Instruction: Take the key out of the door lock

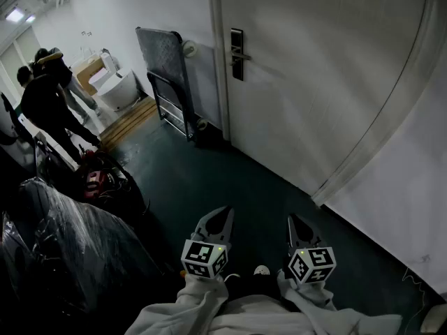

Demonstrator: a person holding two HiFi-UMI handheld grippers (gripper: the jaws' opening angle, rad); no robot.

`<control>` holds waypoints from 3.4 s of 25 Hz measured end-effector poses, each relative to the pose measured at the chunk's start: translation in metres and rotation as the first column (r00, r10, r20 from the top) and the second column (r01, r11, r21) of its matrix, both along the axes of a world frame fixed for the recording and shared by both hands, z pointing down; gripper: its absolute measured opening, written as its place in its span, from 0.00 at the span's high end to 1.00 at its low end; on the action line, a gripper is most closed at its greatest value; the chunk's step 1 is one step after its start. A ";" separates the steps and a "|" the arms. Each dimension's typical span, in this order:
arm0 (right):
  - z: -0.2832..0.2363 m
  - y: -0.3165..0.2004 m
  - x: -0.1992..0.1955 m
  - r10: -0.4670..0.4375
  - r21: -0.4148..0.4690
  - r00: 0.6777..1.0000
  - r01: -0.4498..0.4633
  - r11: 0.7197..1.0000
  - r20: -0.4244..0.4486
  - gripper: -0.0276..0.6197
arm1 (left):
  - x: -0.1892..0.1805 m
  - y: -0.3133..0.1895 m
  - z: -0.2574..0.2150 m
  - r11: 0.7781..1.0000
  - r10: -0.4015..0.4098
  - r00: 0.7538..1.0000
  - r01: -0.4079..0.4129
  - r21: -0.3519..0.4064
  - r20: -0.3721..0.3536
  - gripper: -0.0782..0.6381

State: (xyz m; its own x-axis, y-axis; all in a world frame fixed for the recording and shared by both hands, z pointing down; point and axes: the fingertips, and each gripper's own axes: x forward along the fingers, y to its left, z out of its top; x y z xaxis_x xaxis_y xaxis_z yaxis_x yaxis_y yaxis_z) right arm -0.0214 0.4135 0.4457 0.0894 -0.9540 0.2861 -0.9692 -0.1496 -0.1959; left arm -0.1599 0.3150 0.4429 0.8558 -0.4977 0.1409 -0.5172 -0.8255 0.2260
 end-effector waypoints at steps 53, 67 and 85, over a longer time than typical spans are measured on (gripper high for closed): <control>0.026 -0.102 0.097 -0.101 -0.007 0.995 0.101 0.995 0.015 0.88 | 0.100 -0.093 0.018 0.996 -0.085 0.996 0.085 -0.003 0.013 0.87; 0.014 -0.226 0.103 -0.129 -0.015 0.992 0.129 0.991 0.001 0.88 | 0.102 -0.213 0.009 0.993 -0.117 0.993 0.117 -0.015 0.009 0.87; 0.025 -0.327 0.114 -0.066 -0.033 0.998 0.066 0.997 0.000 0.88 | 0.121 -0.322 0.022 0.998 -0.044 0.999 0.044 -0.034 0.007 0.87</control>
State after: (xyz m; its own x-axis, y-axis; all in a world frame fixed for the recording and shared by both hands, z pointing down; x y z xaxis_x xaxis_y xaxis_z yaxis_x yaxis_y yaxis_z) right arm 0.0927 0.0866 0.4706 0.0273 -0.9480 0.3172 -0.9774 -0.0919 -0.1905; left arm -0.0390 -0.0066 0.4645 0.8322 -0.5297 0.1639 -0.5545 -0.7939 0.2497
